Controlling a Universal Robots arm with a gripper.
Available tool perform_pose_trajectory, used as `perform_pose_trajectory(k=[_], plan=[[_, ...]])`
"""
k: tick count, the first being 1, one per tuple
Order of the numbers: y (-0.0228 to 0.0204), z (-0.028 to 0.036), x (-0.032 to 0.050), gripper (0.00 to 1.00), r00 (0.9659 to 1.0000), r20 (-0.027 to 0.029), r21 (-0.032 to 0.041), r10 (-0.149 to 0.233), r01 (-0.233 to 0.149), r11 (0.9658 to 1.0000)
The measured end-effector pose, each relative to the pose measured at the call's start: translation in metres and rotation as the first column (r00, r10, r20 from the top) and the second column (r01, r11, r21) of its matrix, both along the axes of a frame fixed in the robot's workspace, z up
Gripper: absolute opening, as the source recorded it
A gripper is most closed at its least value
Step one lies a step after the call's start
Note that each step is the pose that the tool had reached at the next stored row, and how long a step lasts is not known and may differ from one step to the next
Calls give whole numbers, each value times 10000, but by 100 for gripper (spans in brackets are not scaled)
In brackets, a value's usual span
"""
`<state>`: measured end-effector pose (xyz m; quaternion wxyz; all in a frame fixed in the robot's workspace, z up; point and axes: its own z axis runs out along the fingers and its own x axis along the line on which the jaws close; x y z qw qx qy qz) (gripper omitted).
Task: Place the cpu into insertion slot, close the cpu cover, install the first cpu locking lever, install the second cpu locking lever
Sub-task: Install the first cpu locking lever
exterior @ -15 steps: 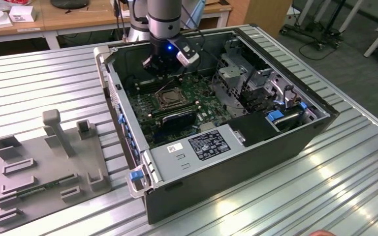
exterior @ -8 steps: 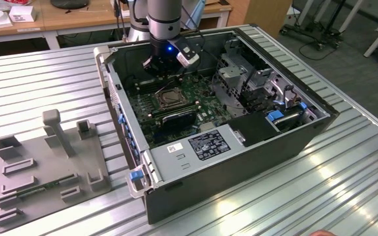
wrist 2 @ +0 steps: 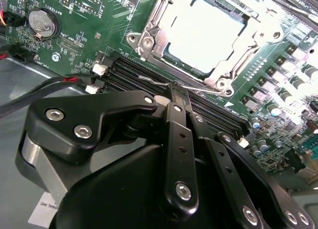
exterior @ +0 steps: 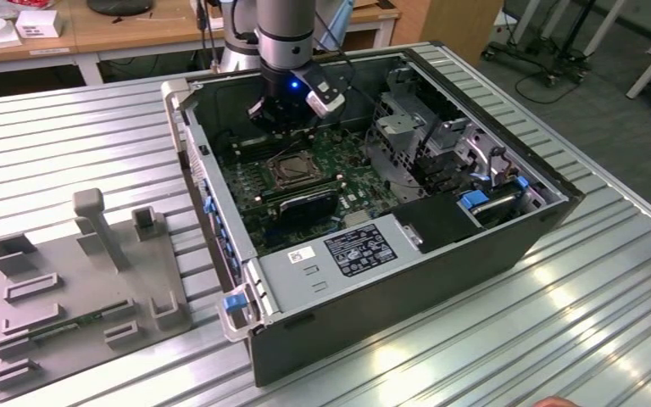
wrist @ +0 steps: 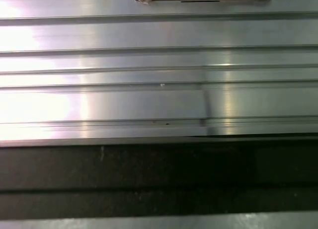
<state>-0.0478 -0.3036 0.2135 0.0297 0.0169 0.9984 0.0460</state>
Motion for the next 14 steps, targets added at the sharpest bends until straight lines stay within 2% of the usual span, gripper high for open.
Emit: perform_pose_trajectory(k=[14], plan=[[2,-22,1,10,10000,0,0,0,0,10000]])
